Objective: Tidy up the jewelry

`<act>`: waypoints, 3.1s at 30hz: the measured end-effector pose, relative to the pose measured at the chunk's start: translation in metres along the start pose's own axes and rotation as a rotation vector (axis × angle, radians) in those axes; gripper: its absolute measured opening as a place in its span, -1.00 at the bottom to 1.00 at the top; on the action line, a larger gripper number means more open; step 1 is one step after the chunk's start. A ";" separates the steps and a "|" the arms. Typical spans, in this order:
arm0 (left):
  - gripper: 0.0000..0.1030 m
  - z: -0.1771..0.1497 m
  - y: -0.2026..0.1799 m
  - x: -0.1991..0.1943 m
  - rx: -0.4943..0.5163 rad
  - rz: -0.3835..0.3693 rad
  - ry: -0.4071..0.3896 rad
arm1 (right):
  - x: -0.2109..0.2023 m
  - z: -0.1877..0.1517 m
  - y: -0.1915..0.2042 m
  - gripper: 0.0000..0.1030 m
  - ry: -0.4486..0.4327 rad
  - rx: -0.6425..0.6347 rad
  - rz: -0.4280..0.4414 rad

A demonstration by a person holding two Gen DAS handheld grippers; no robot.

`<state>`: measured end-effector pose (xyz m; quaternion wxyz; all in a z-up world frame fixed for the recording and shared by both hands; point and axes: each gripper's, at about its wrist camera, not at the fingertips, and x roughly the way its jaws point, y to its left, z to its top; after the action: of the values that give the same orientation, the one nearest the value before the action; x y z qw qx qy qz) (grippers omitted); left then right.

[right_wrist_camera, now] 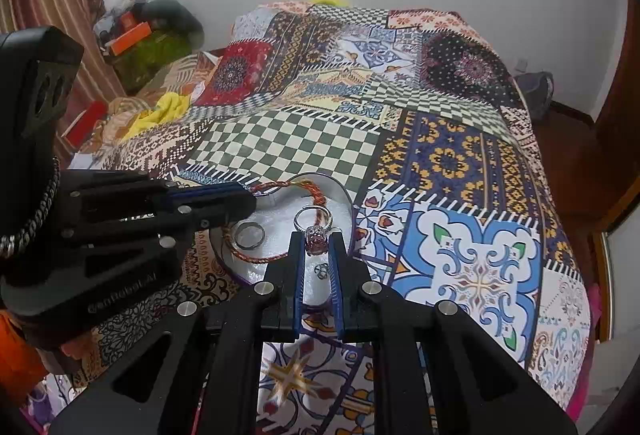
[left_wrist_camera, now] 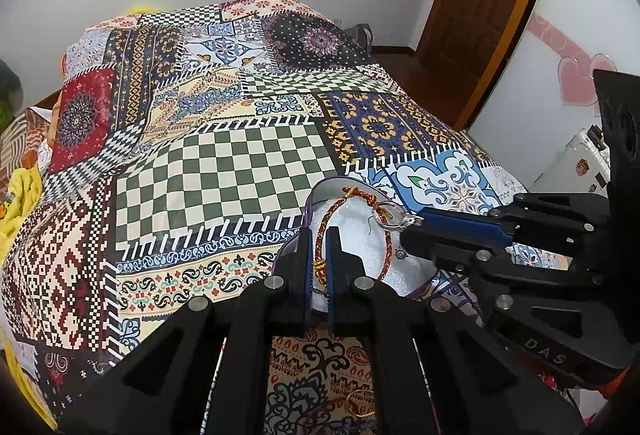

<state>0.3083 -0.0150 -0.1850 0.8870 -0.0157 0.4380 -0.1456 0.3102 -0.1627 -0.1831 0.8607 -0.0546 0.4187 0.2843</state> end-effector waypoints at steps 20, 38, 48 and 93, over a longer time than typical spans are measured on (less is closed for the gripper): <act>-0.91 -0.003 -0.001 0.000 0.007 0.029 0.010 | 0.018 -0.001 0.005 -0.80 0.078 -0.049 0.017; -0.42 -0.008 -0.003 -0.056 0.001 0.067 -0.063 | -0.018 0.000 0.023 -0.66 0.017 -0.102 -0.043; -0.39 -0.022 -0.010 -0.097 0.010 0.101 -0.093 | -0.054 -0.006 0.031 -0.38 -0.028 -0.091 -0.069; -0.31 -0.097 0.008 -0.039 -0.084 -0.012 0.097 | -0.023 -0.068 0.049 -0.22 0.097 -0.064 -0.040</act>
<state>0.2119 0.0128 -0.2159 0.8622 -0.0484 0.4863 -0.1331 0.2262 -0.1544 -0.2023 0.8427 -0.1043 0.4493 0.2776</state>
